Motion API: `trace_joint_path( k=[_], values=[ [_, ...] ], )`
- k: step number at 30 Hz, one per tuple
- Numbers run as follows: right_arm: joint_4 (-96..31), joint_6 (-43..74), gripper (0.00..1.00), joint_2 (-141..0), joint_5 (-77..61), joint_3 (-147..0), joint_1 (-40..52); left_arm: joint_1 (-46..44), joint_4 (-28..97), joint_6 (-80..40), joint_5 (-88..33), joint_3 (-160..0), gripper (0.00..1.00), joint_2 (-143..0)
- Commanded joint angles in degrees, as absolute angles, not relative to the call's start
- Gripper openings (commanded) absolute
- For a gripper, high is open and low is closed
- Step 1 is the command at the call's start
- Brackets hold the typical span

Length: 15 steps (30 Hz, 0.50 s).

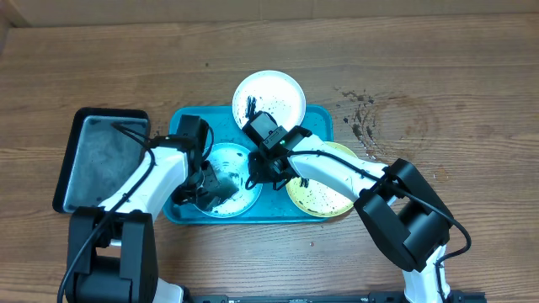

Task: Clean dirty plates on tray and stack at the side
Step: 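Hold the plate with the right gripper while the left sponge scrubs it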

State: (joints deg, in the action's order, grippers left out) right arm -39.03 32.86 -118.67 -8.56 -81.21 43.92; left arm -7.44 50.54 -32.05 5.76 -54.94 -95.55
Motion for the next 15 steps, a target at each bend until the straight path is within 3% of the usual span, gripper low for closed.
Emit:
trace_joint_path(
  k=[1,7,15],
  values=[
    [-39.2,33.0,0.04,-119.0,-7.6,-81.5,43.9,-6.8,52.9,-29.9,9.5,-61.7,0.04,-95.9],
    [-38.5,33.0,0.04,-119.0,-7.6,-81.5,43.9,-6.8,48.9,-25.7,-7.7,-64.7,0.04,-96.2],
    [-38.4,33.0,0.04,-119.0,-7.6,-81.5,43.9,-7.2,42.8,-26.3,-14.2,-61.9,0.04,-102.0]
  ],
)
